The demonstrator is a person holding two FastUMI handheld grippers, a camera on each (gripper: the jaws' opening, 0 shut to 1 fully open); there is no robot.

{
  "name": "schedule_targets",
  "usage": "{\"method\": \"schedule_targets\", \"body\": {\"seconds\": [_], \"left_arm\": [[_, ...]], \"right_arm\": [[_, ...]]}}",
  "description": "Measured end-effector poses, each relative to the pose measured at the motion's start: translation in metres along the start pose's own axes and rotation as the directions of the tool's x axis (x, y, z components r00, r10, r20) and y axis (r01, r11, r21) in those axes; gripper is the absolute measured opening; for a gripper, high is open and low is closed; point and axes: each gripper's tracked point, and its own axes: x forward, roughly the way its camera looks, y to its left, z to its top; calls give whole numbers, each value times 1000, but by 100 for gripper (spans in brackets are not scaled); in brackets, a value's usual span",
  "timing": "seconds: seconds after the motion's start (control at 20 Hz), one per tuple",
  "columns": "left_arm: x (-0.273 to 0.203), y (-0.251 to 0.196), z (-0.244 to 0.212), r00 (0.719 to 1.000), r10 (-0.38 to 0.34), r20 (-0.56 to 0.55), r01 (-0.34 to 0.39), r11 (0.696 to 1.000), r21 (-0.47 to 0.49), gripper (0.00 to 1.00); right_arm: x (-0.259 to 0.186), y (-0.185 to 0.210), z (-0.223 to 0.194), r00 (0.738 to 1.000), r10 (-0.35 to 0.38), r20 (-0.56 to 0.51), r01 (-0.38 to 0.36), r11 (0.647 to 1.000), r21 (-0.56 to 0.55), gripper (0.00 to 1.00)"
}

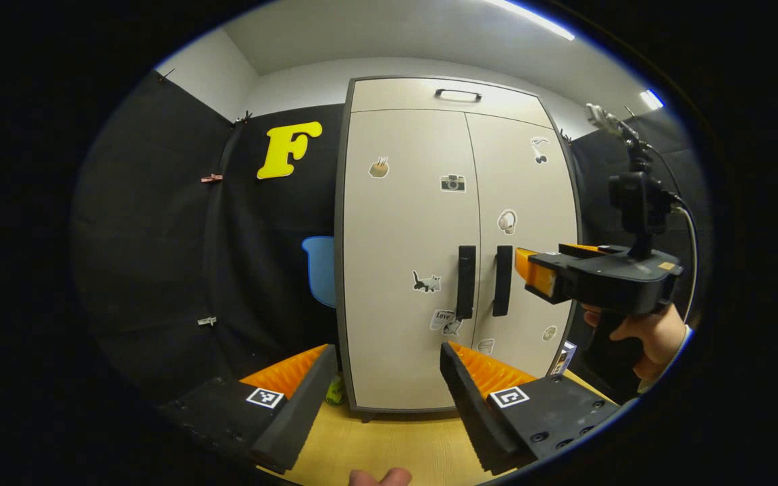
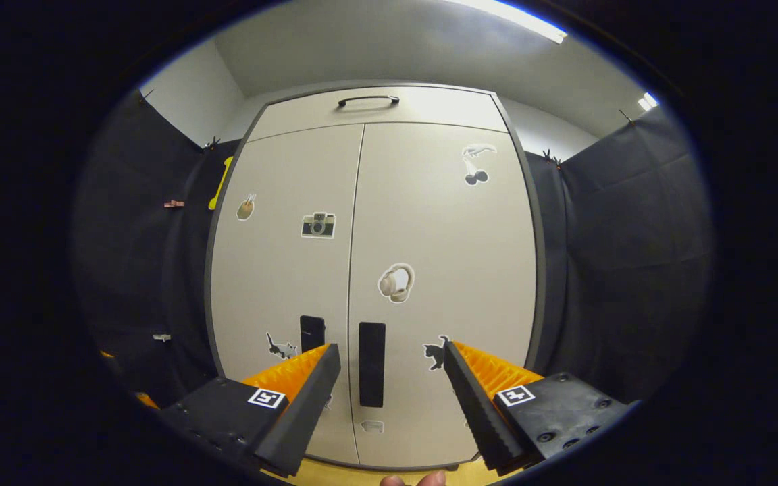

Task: Open the right door of the double-door shoe cabinet with the right hand, and open the left door with the left hand.

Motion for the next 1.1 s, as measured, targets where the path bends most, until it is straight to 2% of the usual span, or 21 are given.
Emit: {"method": "schedule_targets", "body": {"seconds": [0.4, 0.5, 0.55, 0.6, 0.75, 0.8, 1.0, 1.1], "left_arm": [[6, 28, -19, 999, 37, -30, -38, 999, -19, 95], [5, 35, -23, 998, 52, -36, -53, 998, -24, 95], [5, 38, -24, 997, 61, -41, -62, 998, -27, 95], [4, 40, -27, 997, 67, -48, -69, 997, -31, 95], [-1, 46, -30, 995, 87, -56, -90, 995, -38, 95], [-3, 47, -31, 994, 92, -59, -95, 995, -38, 95], [-14, 49, -28, 993, 109, -54, -111, 993, -36, 95], [-23, 48, -29, 992, 113, -56, -116, 993, -37, 95]], "right_arm": [[64, 14, -62, 993, -2, -117, 0, 1000, -21, 98], [70, 18, -71, 991, 7, -135, -9, 1000, -14, 93], [74, 20, -74, 990, 8, -139, -10, 1000, -14, 84], [78, 22, -76, 990, 16, -138, -18, 1000, -15, 80], [80, 16, -77, 993, -23, -118, 22, 1000, -10, 39], [78, 15, -77, 993, -24, -115, 25, 1000, 9, 42], [79, 14, -77, 991, -57, -121, 61, 998, 23, 27], [80, 14, -79, 989, -25, -148, 34, 998, 53, 27]]}}
